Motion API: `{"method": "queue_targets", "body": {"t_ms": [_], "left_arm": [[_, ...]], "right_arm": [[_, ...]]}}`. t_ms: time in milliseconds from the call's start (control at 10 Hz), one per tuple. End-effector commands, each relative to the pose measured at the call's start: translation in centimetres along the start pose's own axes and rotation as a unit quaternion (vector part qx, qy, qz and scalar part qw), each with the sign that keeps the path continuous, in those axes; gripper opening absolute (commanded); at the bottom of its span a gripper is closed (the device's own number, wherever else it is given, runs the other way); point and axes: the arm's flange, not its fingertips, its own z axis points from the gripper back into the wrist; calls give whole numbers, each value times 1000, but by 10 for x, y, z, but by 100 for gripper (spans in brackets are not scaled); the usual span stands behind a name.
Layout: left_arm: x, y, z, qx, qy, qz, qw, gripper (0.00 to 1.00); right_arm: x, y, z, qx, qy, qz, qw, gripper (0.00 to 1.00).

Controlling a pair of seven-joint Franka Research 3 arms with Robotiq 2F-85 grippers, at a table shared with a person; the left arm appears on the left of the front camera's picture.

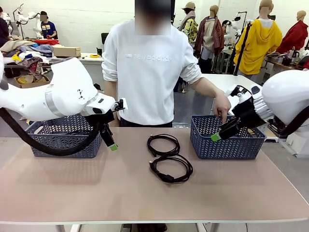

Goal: Organize the cables according to human instructions.
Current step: Pick up a bundle of cables and place it in the basket indicated by the human.

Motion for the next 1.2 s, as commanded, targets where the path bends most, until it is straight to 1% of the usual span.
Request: {"method": "queue_targets", "body": {"t_ms": [0,100,300,500,700,1000,1100], "left_arm": [[1,2,3,2,2,-1,1000,100],[1,2,3,2,2,-1,1000,100],[1,2,3,2,2,-1,1000,100],[1,2,3,2,2,-1,1000,100],[1,2,3,2,2,-1,1000,100],[1,2,3,2,2,-1,1000,100],[1,2,3,2,2,-1,1000,100]], "right_arm": [[29,11,-14,-4,41,-24,999,100],[38,17,-26,-8,55,-36,998,100],[53,28,-50,8,84,-53,995,100],[64,44,-76,14,115,-40,993,100],[73,62,-103,21,135,-27,990,100],[80,80,-129,26,143,-27,989,100],[80,78,-126,33,125,-27,991,100]]}}
